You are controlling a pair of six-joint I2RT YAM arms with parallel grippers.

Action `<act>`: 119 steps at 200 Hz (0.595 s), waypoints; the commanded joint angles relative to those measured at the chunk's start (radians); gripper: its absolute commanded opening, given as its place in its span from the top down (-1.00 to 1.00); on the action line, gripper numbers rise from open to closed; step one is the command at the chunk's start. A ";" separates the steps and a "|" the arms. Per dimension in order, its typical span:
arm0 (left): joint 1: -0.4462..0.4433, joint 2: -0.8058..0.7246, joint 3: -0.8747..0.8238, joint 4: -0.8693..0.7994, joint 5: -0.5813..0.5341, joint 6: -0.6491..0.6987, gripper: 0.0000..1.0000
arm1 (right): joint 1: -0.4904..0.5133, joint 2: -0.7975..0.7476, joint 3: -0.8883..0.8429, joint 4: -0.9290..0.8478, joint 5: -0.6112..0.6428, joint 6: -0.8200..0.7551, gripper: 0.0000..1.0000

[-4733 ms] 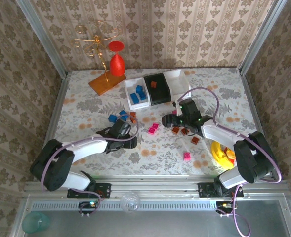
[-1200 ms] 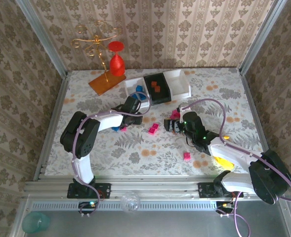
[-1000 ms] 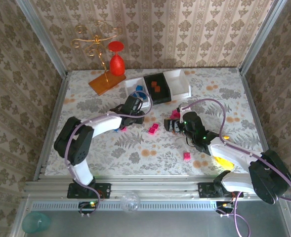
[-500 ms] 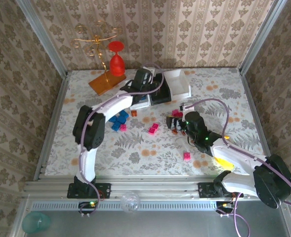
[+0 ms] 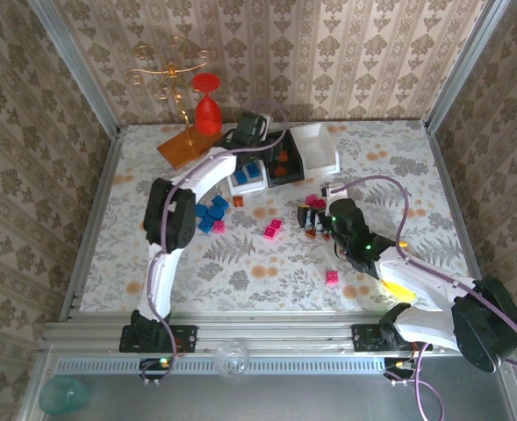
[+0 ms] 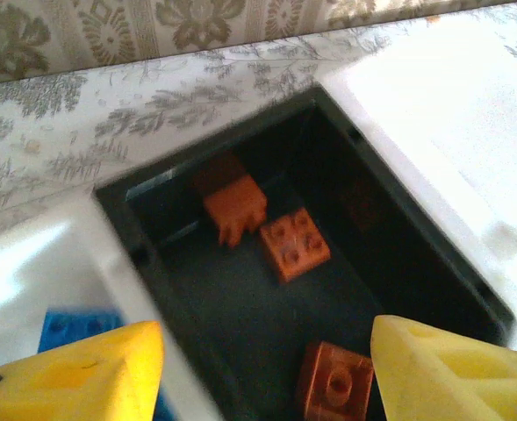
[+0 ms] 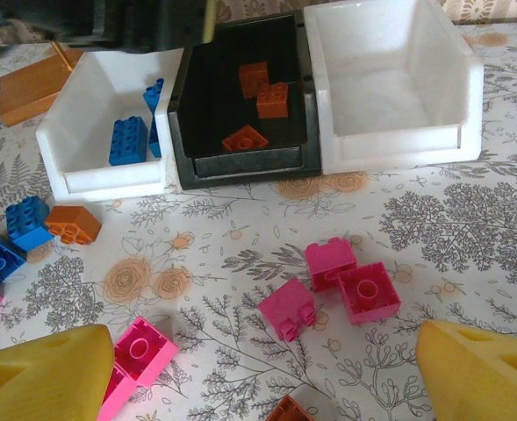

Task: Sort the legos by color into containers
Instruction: Place the lego in the container, then pick up the lego from the center of the table.

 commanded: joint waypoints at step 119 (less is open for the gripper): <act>-0.025 -0.601 -0.914 0.207 -0.037 -0.119 -0.30 | 0.012 0.069 0.024 -0.004 -0.073 -0.001 -0.81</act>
